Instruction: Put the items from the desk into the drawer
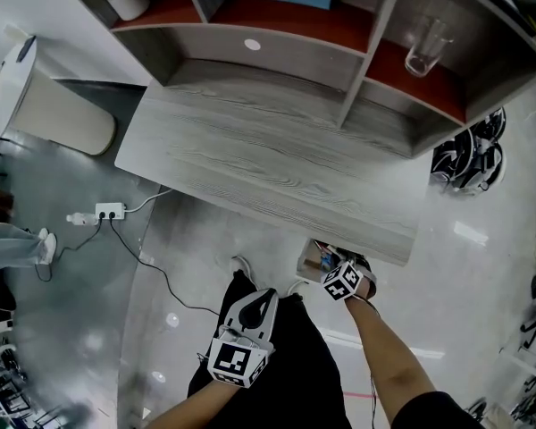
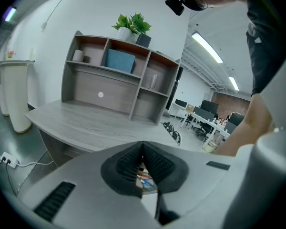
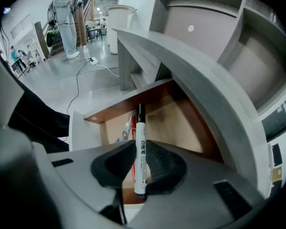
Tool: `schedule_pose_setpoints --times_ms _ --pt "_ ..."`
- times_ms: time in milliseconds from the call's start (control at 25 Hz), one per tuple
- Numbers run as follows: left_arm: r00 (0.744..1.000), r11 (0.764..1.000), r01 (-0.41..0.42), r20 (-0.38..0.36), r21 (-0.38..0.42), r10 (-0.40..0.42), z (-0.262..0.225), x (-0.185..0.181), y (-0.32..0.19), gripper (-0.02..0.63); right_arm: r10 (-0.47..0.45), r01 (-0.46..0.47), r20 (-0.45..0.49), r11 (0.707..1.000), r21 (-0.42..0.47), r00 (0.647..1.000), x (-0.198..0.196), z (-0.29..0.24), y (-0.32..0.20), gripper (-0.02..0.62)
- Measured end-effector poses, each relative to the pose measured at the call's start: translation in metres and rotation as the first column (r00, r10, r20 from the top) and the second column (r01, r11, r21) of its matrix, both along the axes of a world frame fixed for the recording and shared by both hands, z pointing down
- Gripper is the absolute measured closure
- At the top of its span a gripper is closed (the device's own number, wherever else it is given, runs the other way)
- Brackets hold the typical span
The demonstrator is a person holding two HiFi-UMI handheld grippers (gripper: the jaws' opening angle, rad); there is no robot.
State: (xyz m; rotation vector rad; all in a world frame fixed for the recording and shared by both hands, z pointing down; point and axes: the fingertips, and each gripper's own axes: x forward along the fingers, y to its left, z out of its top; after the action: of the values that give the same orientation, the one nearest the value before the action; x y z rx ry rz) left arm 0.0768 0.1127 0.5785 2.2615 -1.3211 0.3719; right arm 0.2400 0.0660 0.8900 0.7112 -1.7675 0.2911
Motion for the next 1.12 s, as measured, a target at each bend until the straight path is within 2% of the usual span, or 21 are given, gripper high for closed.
schedule_pose_setpoints --times_ms 320,520,720,880,1120 --pt "0.999 0.999 0.037 0.034 -0.009 -0.037 0.007 -0.006 0.010 0.594 -0.020 0.020 -0.011 1.000 -0.003 1.000 0.004 0.014 -0.009 0.517" --pt "0.997 0.998 0.059 0.040 -0.002 -0.059 0.008 -0.009 0.009 0.594 -0.103 0.103 -0.046 0.995 -0.009 0.994 0.000 0.022 -0.010 0.515" --pt "0.997 0.998 0.059 0.052 0.021 -0.060 0.004 -0.010 0.003 0.594 -0.135 0.134 -0.054 0.991 -0.019 0.989 0.000 0.025 -0.011 0.515" --pt "0.995 0.996 0.080 0.052 0.024 -0.081 0.003 -0.014 -0.001 0.594 -0.129 0.127 -0.043 0.991 -0.041 0.991 0.000 0.026 -0.006 0.515" --pt "0.997 0.997 0.068 0.042 0.030 -0.070 0.000 -0.009 -0.005 0.594 -0.117 0.117 -0.029 0.993 -0.017 0.993 0.001 0.015 -0.002 0.515"
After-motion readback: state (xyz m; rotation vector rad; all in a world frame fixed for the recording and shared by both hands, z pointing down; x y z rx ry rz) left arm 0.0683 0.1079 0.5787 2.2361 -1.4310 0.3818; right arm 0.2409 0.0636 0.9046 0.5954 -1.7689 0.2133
